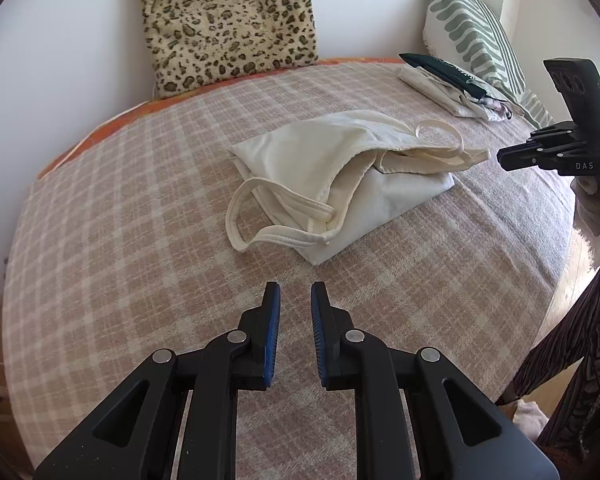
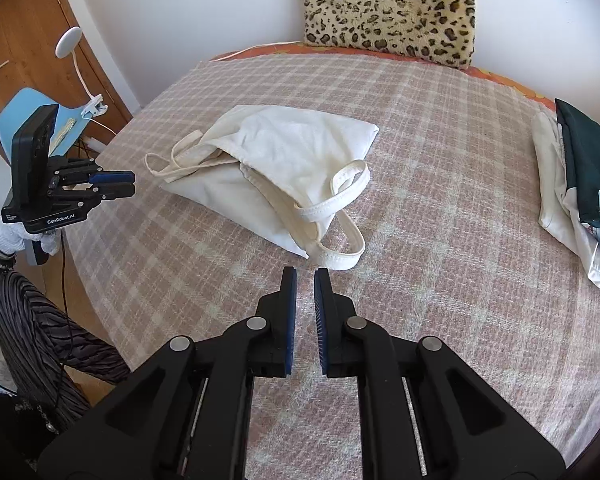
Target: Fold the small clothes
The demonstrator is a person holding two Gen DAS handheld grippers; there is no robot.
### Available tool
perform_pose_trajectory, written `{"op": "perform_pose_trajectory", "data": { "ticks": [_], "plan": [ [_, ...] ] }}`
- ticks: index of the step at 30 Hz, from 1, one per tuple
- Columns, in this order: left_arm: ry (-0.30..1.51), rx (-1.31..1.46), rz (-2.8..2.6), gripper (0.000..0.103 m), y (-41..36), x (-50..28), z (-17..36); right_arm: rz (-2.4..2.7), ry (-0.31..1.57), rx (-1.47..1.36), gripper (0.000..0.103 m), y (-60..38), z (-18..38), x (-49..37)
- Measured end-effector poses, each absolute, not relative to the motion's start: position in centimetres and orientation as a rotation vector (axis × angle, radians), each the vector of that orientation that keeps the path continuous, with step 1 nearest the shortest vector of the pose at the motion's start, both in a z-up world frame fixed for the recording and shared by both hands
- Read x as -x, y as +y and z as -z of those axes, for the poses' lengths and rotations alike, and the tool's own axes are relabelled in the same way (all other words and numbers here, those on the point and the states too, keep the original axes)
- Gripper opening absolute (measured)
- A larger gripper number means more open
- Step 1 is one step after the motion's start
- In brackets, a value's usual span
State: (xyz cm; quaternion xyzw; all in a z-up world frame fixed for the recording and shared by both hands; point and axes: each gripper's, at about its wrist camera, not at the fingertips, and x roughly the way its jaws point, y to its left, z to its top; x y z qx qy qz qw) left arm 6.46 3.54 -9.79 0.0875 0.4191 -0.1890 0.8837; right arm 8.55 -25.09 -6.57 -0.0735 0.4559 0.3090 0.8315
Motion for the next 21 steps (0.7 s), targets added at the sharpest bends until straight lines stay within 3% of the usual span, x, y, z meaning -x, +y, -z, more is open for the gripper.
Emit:
{"op": "perform_pose_trajectory", "data": {
  "ticks": [10, 21],
  "plan": [
    [0.788, 0.004, 0.405, 0.021, 1.6, -12.9, 6.4, -0.641, 0.886, 0.003, 0.01, -21.4, 5.3, -12.8],
    [0.986, -0.1, 0.509, 0.021, -2.7, -15.9, 11.6, -0.682, 1.001, 0.004, 0.01, -17.8, 9.6, -16.5]
  ]
}}
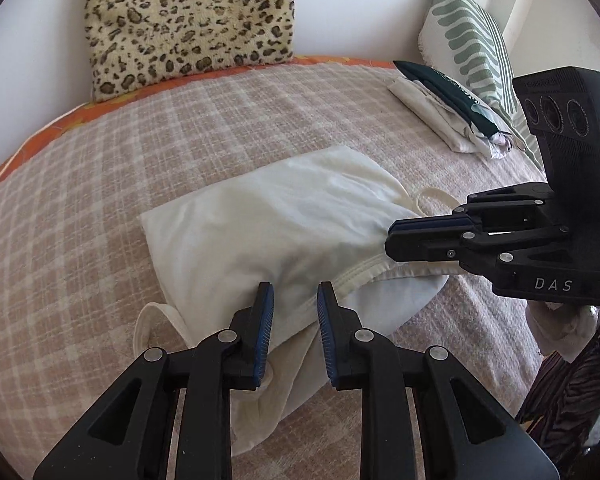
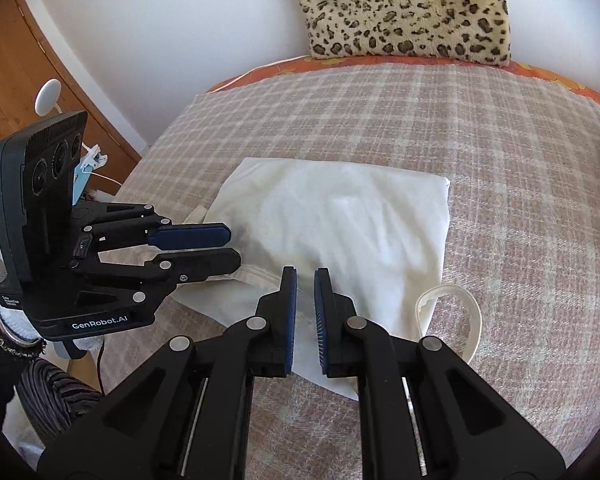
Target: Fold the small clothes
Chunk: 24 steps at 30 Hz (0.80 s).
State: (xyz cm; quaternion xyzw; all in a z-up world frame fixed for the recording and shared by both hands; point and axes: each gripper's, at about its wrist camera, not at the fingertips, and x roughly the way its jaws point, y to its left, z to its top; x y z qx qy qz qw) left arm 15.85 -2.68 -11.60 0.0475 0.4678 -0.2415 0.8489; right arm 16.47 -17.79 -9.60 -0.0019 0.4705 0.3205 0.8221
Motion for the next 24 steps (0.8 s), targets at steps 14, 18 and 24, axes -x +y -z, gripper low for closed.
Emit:
{"op": "perform_pose_trajectory", "data": {
  "ticks": [14, 18, 24],
  "plan": [
    [0.907, -0.027, 0.523, 0.021, -0.3, -13.8, 8.5, -0.732, 0.93, -0.083, 0.01, -21.1, 6.6, -14.7],
    [0.875, -0.011, 0.523, 0.021, -2.7, -15.8, 8.4, -0.639, 0.934, -0.176, 0.01, -21.4, 7.5, -17.8],
    [0.977, -0.122, 0.53, 0.021, -6.3, -17.3, 12.1, -0.605, 1.005, -0.178, 0.01, -20.4, 10.0, -20.5]
  ]
}}
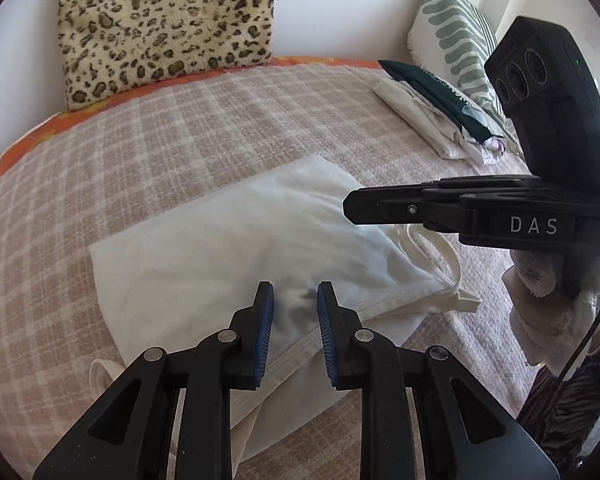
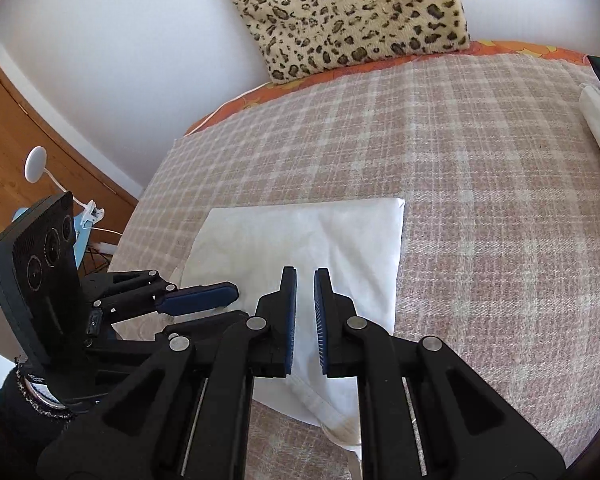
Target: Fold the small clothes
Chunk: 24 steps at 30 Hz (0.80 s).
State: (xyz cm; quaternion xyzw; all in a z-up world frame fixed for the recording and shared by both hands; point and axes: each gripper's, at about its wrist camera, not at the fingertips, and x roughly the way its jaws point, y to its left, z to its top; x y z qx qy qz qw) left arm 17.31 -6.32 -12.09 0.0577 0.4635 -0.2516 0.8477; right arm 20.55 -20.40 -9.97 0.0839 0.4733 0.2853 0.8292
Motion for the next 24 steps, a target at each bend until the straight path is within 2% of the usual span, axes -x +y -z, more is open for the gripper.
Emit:
{"op": "perform_pose_trajectory", "data": {
  "ticks": [5, 9, 13, 17, 19, 24],
  "plan": [
    [0.963, -0.099, 0.539, 0.021, -5.5, -16.5, 12.6, -0.547, 1.055, -0.056, 0.01, -19.5, 12.3, -20.6],
    [0.955, -0.078, 0.527, 0.022, -4.4, -15.2, 12.0, -0.555, 1.03, -0.07, 0.01, -20.5, 11.0, -19.3],
    [0.976, -0.063, 0.51, 0.029, -2.9, -13.4, 12.7, -0.59, 1.03, -0.009, 0.01, -20.7, 10.6, -17.2],
    [0.986, -0.046, 0.512, 0.03, -1.6, -11.9, 12.5, -0.578, 1.106, 0.017, 0.01, -21.4, 12.3, -15.5],
    [0.995, -0.024, 0.519, 0.032, -0.9, -11.6, 12.0, -0.579, 1.102, 0.03, 0.013, -22.1, 12.3, -14.5],
    [0.926, 0.055, 0.488, 0.041, 1.7, -11.5, 9.4, -0.582, 1.087, -0.036, 0.033, -24.8, 10.7, -13.2]
  ]
}}
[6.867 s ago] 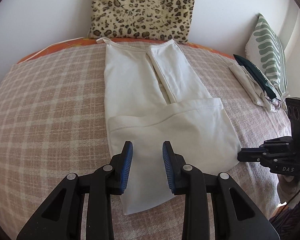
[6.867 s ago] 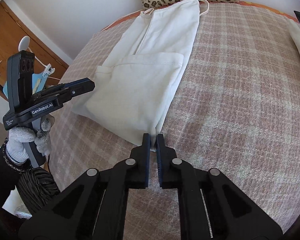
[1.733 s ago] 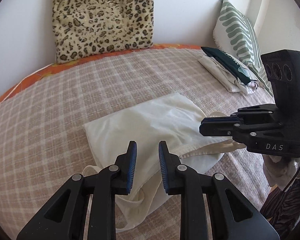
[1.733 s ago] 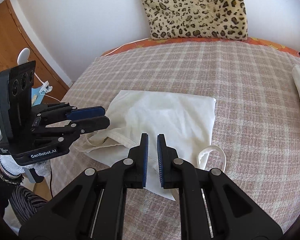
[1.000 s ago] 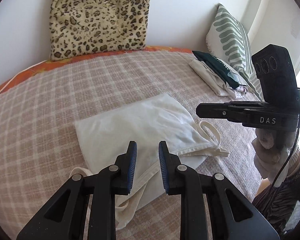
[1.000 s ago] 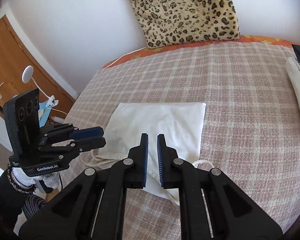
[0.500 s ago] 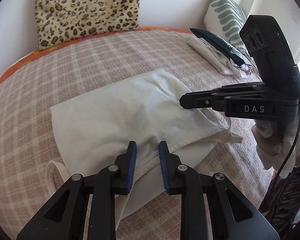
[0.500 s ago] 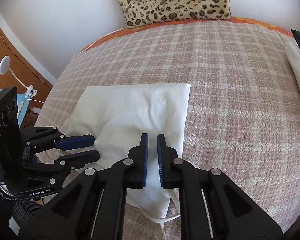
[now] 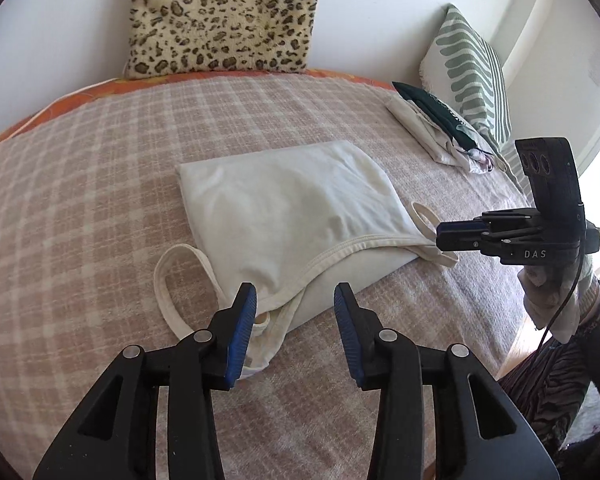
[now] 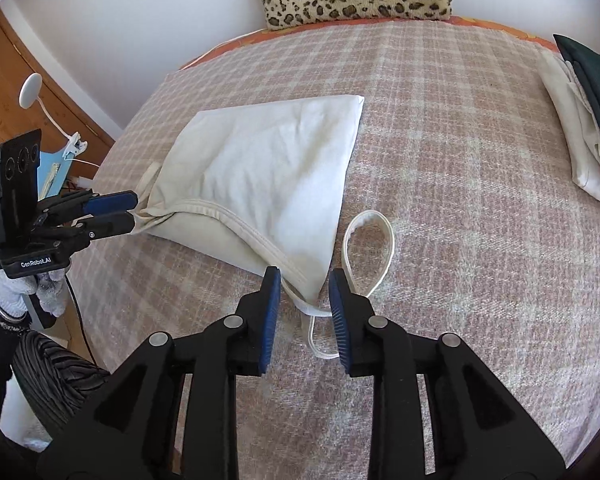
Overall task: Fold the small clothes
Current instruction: 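Grasp the folded camisole edge with both grippers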
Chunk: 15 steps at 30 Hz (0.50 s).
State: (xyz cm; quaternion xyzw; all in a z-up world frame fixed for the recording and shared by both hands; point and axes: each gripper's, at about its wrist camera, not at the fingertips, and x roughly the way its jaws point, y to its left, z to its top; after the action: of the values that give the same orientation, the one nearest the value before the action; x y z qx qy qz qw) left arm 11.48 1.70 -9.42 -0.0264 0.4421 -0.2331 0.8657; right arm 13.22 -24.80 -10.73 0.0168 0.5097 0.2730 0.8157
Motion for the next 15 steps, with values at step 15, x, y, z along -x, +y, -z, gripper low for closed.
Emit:
{"op": "perform_pose_trajectory", "data": {
  "ticks": [15],
  "plan": [
    [0.96, 0.45, 0.402, 0.044, 7.1, -20.5, 10.7, -0.598, 1.163, -0.416, 0.054, -27.5, 13.0, -15.6]
  ]
}}
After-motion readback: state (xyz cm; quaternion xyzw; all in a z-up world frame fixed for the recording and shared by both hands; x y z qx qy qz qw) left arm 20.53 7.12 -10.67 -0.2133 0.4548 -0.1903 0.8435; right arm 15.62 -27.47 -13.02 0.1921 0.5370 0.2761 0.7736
